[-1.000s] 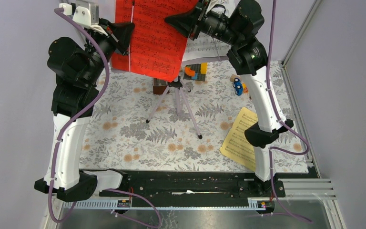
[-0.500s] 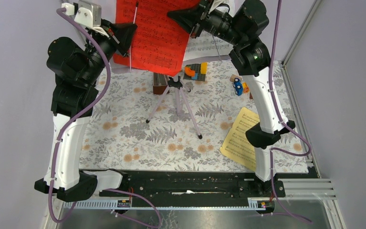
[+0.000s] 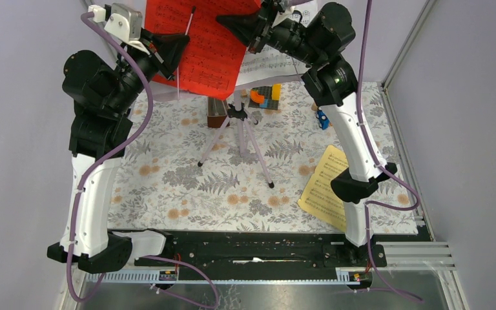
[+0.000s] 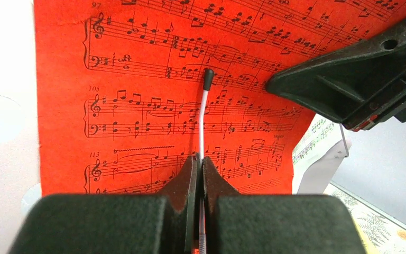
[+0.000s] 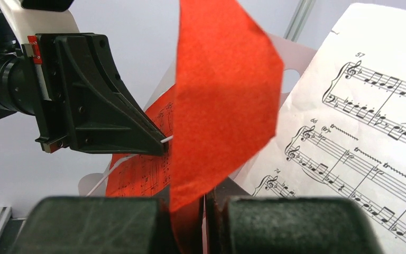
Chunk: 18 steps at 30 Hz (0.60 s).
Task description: Set up the instrument practice props
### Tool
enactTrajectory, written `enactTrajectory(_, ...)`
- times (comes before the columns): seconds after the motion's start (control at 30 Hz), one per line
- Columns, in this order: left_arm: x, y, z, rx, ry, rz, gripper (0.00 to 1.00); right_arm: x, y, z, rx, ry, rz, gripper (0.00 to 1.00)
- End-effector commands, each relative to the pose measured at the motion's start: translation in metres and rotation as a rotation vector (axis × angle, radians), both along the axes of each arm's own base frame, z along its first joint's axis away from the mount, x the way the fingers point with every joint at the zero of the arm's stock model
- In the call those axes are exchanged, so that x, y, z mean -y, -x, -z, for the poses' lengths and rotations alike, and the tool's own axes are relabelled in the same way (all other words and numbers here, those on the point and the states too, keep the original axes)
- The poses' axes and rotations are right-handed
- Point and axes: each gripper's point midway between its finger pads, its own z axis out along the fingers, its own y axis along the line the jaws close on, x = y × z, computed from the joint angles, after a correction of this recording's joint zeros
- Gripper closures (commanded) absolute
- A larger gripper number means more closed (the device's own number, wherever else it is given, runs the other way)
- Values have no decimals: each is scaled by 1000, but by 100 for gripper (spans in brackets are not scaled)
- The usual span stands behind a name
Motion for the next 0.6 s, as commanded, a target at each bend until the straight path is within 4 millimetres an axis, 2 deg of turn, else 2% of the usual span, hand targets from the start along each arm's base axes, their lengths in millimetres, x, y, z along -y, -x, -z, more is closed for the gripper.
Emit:
enactTrajectory(0.0,6,7,3,1,-17,47,100,15,18,-38,143,-82,38,95)
enactTrajectory(0.23,5,6,6,-3,-19,48,100,11,18,-40,183,-85,51,93)
enactTrajectory(0.57,6,2,12,-17,-19,51,100,17,24,-50,243,-98,72,93)
